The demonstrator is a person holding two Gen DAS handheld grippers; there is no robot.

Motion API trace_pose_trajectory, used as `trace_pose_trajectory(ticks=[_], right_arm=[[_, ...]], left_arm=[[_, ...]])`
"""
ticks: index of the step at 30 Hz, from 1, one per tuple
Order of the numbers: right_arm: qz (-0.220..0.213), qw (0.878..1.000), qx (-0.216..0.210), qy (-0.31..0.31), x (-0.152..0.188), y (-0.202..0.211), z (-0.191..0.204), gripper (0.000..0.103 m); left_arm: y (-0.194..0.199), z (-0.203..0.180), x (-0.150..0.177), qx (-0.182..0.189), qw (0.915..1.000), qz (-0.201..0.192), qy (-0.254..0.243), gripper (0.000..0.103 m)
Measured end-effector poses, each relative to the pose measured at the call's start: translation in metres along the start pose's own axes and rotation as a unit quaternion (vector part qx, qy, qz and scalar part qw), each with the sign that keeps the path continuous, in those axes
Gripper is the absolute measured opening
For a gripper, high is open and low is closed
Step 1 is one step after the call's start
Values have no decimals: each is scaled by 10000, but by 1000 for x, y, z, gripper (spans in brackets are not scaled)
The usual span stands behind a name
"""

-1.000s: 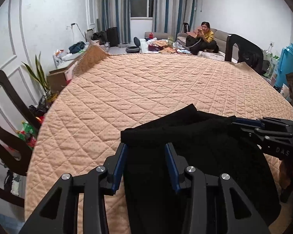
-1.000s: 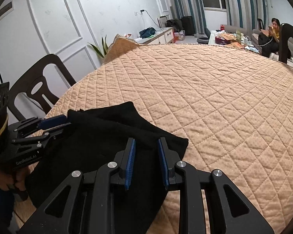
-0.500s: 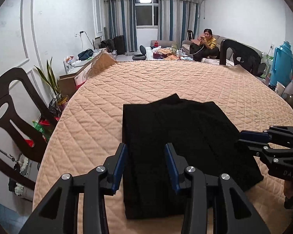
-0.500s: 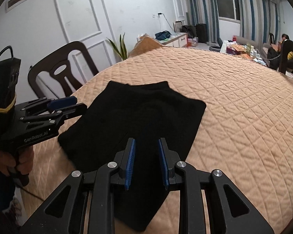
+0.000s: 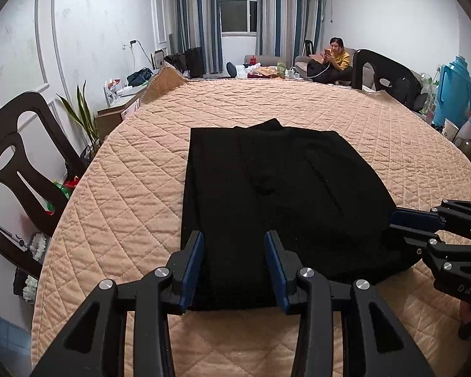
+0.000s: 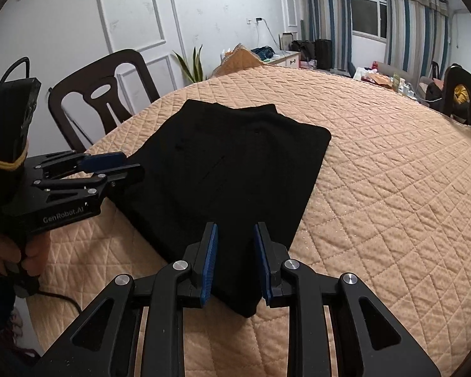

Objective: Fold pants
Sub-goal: 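Lower the folded pants onto the table and press flat with both grippers, then open both grippers and withdraw from the folded pants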

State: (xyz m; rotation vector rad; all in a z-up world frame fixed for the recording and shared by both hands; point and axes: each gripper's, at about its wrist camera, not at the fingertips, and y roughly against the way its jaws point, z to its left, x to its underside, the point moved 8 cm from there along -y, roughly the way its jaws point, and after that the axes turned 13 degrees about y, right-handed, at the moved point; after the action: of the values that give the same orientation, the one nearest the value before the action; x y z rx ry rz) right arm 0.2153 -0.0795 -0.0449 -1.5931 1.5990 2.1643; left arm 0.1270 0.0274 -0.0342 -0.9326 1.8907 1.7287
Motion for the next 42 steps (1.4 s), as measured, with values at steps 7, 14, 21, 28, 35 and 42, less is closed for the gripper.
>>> trace_pose_trajectory(ticks=[7, 14, 21, 28, 35, 42], right_arm=[[-11, 10000, 52, -34, 0, 3, 2, 25], [-59, 10000, 53, -57, 3, 13, 5, 25], [-143, 9998, 101, -104, 8, 27, 6, 25], [-210, 9994, 203, -162, 14, 44, 8, 25], [-314, 9985, 387, -244, 21, 63, 11, 25], [-235, 9955, 799, -451, 48, 79, 5, 28]], left_arm=[[3, 0, 1, 5, 10000, -19, 20, 43], [10, 1, 1, 6, 10000, -68, 20, 43], [24, -2, 3, 17, 9998, -175, -16, 43], [44, -7, 5, 74, 9994, -340, -66, 43], [68, -10, 13, 116, 9986, -496, -117, 43], [73, -5, 37, 252, 9990, -357, -33, 57]])
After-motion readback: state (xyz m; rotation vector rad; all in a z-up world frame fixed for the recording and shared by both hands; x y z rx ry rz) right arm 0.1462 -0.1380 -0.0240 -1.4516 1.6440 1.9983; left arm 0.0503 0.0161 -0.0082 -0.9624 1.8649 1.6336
